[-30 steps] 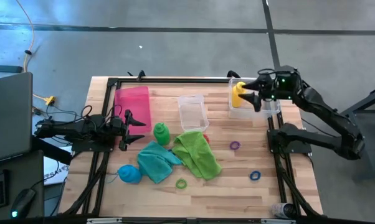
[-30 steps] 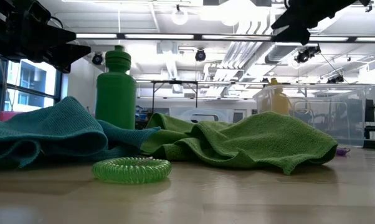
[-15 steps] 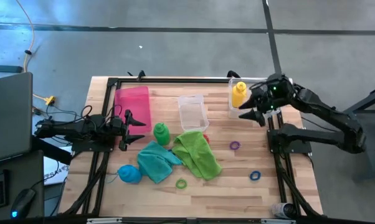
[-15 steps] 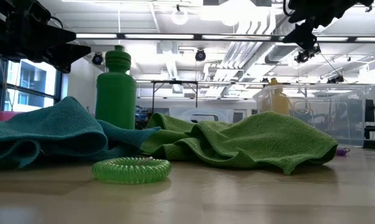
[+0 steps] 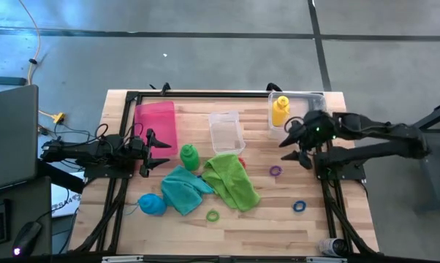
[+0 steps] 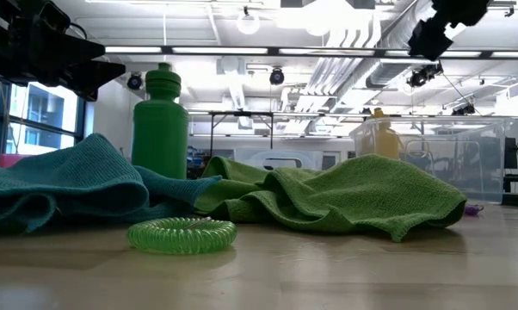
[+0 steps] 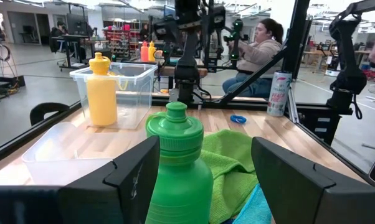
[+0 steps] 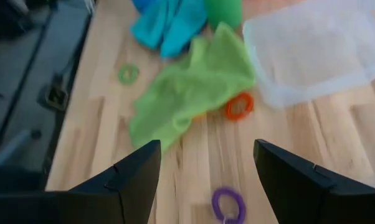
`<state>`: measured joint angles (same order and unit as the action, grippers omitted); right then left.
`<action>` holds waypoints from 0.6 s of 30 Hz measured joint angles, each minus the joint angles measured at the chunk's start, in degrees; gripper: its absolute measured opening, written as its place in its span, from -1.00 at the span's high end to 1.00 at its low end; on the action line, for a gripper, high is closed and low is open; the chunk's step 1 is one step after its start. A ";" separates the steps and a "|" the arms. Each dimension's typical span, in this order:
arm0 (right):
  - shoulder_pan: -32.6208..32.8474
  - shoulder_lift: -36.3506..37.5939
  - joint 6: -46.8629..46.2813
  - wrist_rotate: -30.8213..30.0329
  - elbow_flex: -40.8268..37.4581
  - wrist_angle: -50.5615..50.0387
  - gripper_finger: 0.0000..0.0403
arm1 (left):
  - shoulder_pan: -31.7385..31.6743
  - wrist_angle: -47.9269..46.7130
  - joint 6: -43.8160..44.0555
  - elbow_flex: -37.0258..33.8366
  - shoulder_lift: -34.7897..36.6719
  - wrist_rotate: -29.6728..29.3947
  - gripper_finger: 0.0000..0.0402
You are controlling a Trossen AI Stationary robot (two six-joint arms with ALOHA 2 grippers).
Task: Pick & Place Sports Items
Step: Put the right purple spring keychain into the left transparent bin
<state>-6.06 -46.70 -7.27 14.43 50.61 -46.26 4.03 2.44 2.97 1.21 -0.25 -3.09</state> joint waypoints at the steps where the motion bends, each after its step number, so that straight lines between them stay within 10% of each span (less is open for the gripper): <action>1: 1.59 -0.48 -0.26 -1.18 0.00 -0.59 -0.23 | 0.02 0.00 0.00 0.00 0.01 0.00 -0.24; 18: 15.75 -16.62 -0.49 -15.13 0.00 -3.22 -0.23 | 0.02 0.00 -0.01 0.00 0.00 0.00 -0.24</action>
<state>9.69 -63.32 -7.76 -0.70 50.61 -49.48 4.05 2.44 2.96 1.21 -0.25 -3.09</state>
